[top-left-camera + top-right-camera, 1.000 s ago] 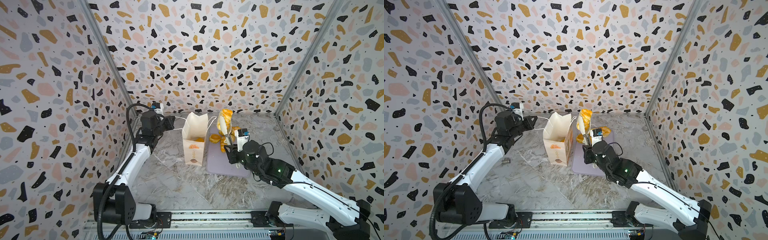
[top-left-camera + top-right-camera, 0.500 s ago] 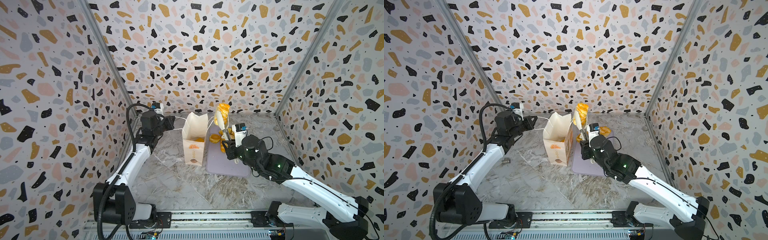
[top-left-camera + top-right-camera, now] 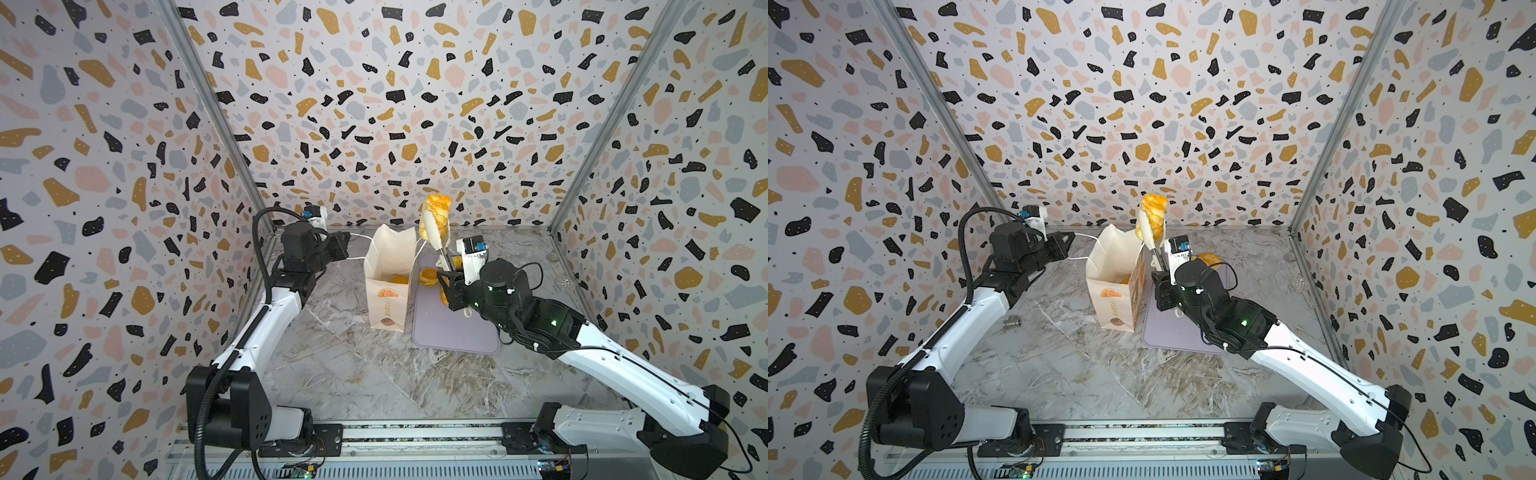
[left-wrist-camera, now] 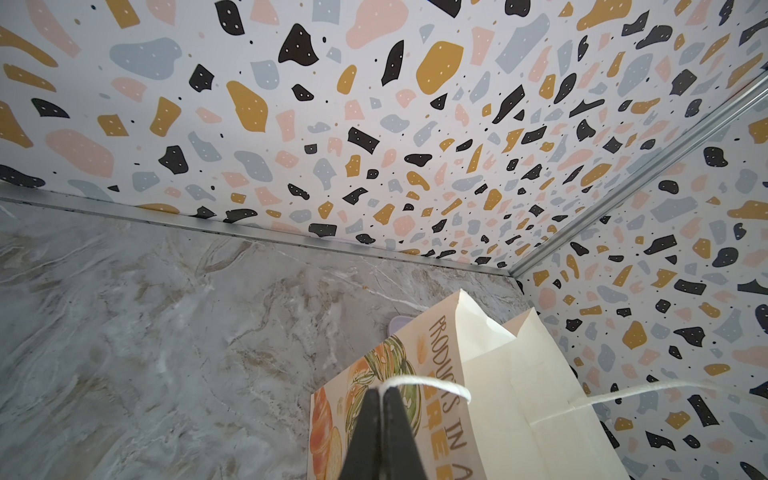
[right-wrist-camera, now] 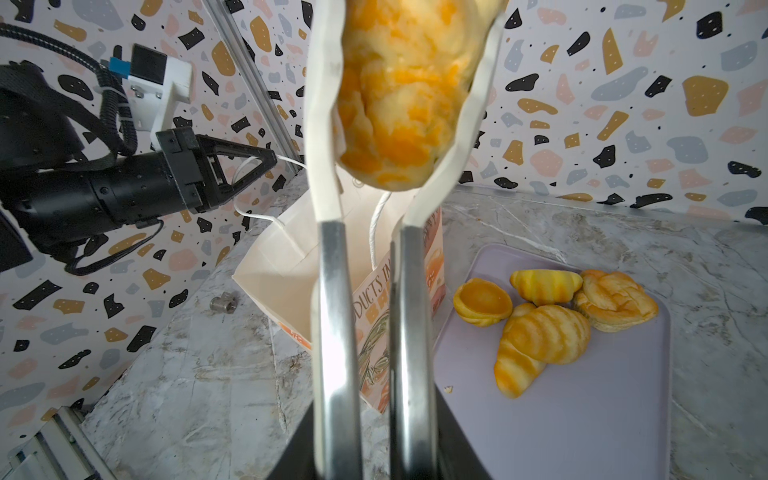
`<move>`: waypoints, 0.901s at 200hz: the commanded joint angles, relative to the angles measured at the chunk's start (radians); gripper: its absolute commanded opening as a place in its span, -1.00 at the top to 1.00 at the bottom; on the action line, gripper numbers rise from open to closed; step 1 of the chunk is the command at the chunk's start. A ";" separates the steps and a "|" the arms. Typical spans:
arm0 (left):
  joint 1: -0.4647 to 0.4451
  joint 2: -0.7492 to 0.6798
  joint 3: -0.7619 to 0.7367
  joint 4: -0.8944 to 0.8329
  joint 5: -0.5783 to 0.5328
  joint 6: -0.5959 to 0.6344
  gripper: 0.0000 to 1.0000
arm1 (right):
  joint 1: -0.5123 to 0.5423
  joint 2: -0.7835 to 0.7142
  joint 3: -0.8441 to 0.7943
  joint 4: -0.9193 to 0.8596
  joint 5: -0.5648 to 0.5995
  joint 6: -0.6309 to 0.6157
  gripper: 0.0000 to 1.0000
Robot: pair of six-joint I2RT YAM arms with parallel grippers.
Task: Place the fake bread into the paper bag
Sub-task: 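Carry the twisted roll in the tongs over the bag opening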
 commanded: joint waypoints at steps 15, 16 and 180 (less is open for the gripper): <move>-0.003 -0.018 -0.017 0.034 0.003 -0.001 1.00 | 0.009 0.007 0.065 0.068 -0.005 -0.030 0.34; -0.003 -0.018 -0.017 0.033 0.003 -0.001 1.00 | 0.009 0.008 0.066 0.068 -0.005 -0.030 0.34; -0.003 -0.020 -0.018 0.031 -0.003 0.003 1.00 | 0.053 0.168 0.213 0.011 -0.071 -0.052 0.34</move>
